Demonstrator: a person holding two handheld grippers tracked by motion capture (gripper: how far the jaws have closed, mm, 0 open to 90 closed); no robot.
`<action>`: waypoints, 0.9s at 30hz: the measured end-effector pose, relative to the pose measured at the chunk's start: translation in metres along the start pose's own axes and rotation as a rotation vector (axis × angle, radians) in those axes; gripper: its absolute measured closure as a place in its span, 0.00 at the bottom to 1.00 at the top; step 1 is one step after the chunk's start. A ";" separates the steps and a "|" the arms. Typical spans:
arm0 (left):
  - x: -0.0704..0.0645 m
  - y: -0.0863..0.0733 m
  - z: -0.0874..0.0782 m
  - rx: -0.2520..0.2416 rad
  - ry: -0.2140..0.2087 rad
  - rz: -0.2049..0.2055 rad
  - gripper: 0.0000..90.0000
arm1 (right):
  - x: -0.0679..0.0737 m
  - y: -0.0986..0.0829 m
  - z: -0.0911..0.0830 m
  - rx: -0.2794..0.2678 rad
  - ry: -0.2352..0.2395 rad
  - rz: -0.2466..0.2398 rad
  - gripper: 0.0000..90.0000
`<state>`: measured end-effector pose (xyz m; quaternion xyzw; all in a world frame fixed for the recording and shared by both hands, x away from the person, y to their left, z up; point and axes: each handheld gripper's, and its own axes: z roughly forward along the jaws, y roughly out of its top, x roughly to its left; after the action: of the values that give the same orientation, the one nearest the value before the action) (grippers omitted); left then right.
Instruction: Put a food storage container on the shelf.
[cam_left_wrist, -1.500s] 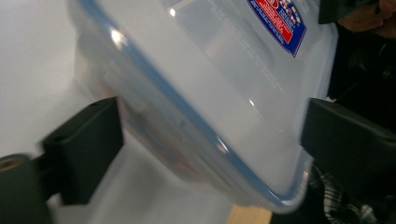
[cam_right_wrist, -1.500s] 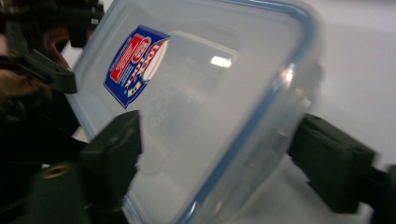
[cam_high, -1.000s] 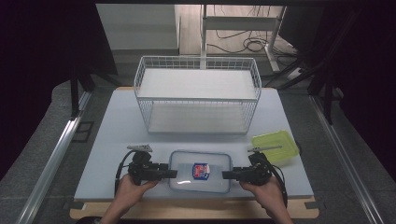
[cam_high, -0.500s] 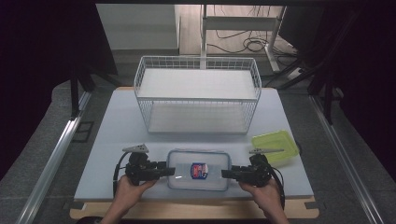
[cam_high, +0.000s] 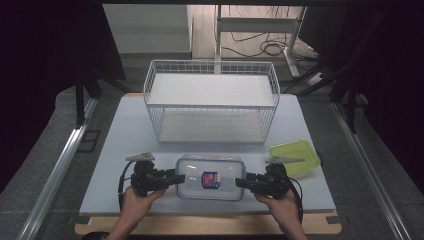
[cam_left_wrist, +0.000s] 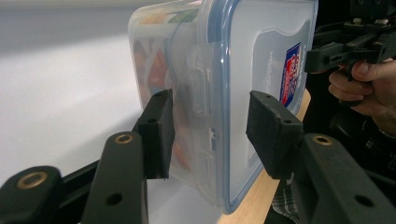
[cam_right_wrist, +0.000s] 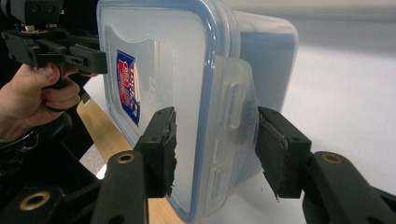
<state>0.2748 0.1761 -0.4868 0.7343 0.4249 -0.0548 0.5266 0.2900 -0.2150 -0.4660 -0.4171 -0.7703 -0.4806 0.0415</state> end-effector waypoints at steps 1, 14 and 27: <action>-0.001 0.002 -0.002 -0.002 0.001 0.006 0.59 | 0.001 0.003 -0.001 -0.010 0.000 -0.004 0.56; -0.010 0.039 -0.014 -0.019 0.022 0.075 0.59 | 0.005 0.038 -0.010 -0.079 0.010 -0.054 0.56; -0.012 0.072 -0.021 -0.049 0.028 0.106 0.59 | 0.009 0.072 -0.020 -0.113 -0.001 -0.080 0.56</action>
<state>0.3089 0.1799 -0.4187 0.7434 0.3940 -0.0059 0.5405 0.3267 -0.2111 -0.4007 -0.3880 -0.7580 -0.5244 -0.0018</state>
